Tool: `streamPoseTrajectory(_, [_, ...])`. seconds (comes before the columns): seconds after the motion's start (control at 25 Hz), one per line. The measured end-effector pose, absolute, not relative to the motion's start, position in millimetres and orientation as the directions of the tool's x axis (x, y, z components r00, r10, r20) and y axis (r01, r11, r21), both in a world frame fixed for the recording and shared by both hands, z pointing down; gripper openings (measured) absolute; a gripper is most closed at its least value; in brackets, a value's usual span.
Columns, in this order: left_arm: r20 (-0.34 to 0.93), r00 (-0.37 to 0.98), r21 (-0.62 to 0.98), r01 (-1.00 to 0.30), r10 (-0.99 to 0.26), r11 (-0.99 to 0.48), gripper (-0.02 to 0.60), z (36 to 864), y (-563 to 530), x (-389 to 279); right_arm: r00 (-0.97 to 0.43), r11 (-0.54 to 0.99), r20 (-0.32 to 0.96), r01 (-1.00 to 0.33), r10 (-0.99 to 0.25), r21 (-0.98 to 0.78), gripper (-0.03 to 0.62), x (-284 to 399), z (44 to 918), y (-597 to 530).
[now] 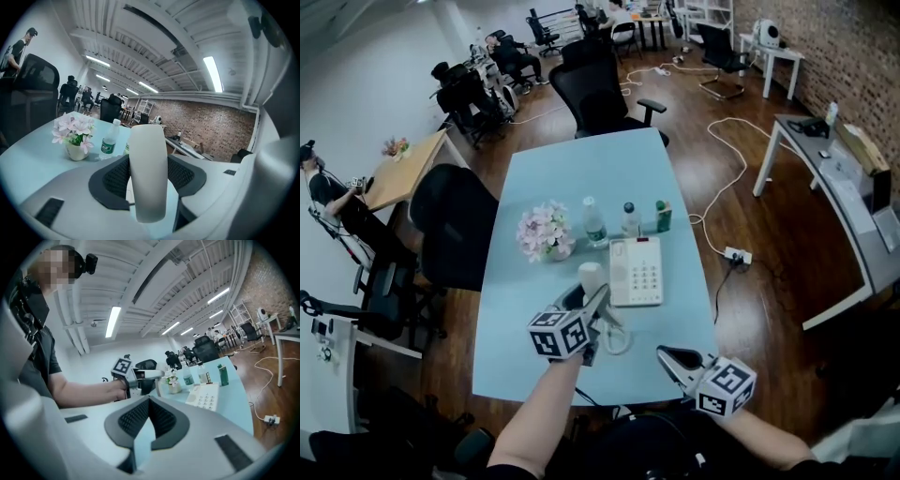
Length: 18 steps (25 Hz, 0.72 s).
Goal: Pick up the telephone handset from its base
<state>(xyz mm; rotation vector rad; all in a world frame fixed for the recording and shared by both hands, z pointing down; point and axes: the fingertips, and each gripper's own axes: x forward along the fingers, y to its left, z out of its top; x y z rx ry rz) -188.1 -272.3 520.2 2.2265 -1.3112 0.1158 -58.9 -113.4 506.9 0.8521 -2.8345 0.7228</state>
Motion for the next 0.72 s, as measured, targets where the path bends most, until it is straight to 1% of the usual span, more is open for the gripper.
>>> streamPoseTrajectory(0.28, [0.22, 0.593, 0.476, -0.758, -0.775, -0.445, 0.236, 483.1, -185.4, -222.4, -0.845, 0.736, 0.209, -0.532, -0.492, -0.419, 0.015, -83.3, 504.2, -88.5])
streamPoseTrajectory(0.48, [0.202, 0.6, 0.499, -0.743, -0.774, -0.445, 0.236, 480.9, -133.4, -252.7, -0.859, 0.766, 0.224, -0.512, -0.461, -0.389, 0.014, -108.7, 505.0, -66.4])
streamPoseTrajectory(0.72, [0.189, 0.593, 0.512, -0.74, -0.783, -0.437, 0.236, 486.7, -91.3, -268.0, -0.846, 0.752, 0.256, -0.534, -0.468, -0.387, 0.014, -123.6, 517.9, -52.5])
